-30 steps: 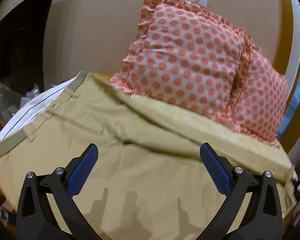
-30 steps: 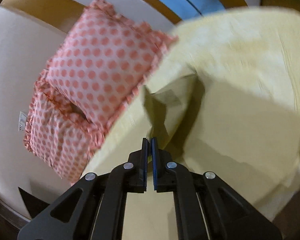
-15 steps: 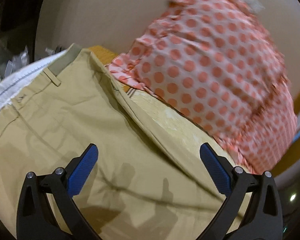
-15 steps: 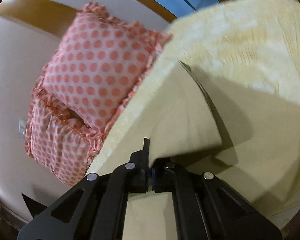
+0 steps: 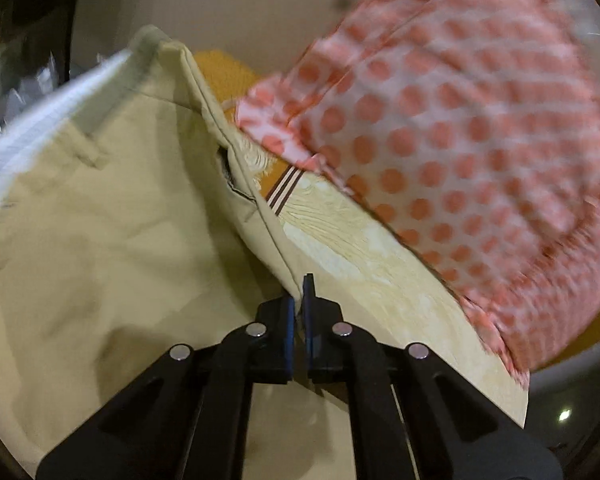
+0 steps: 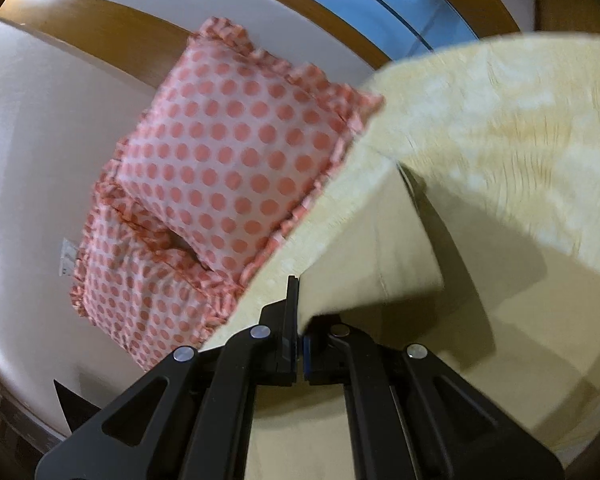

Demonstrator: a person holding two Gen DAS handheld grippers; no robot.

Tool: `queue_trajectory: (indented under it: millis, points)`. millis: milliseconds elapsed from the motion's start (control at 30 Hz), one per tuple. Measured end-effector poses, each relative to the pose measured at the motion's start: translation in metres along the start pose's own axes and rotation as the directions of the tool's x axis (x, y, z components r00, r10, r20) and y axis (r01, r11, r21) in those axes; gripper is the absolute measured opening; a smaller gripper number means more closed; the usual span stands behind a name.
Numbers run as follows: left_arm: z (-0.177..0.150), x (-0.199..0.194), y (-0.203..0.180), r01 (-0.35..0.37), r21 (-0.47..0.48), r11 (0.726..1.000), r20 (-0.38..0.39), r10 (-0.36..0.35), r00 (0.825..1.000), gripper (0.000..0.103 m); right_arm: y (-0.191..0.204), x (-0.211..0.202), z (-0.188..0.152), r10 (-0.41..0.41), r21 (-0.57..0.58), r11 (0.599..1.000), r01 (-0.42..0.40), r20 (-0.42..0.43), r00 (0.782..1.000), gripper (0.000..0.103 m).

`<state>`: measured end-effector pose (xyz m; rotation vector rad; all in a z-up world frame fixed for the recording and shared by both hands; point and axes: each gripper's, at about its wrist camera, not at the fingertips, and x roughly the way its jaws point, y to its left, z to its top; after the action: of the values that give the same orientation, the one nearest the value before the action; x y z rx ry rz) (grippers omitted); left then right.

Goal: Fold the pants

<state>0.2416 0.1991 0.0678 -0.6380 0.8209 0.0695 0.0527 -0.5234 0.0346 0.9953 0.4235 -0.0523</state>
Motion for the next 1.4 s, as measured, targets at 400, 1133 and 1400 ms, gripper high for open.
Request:
queue_trajectory:
  millis: [400,1133,1400]
  points:
    - [-0.185,-0.146,0.094,0.026,-0.039,0.999,0.04,-0.025,0.999,0.004,-0.04,-0.055,-0.017,-0.145,0.004,0.989,0.145,0.04,0.989,0.001]
    - [-0.222,-0.153,0.089,0.088,0.028,0.996,0.179,-0.092,0.979,0.068,-0.054,-0.069,-0.056,-0.285,-0.164,0.933,0.32,0.203,0.937,0.005]
    - [-0.219,-0.18,0.104,0.106,-0.019,0.994,0.293,-0.096,0.951,0.085,0.064,-0.039,-0.06,0.01,-0.457,0.888,0.054,0.137,0.99,0.004]
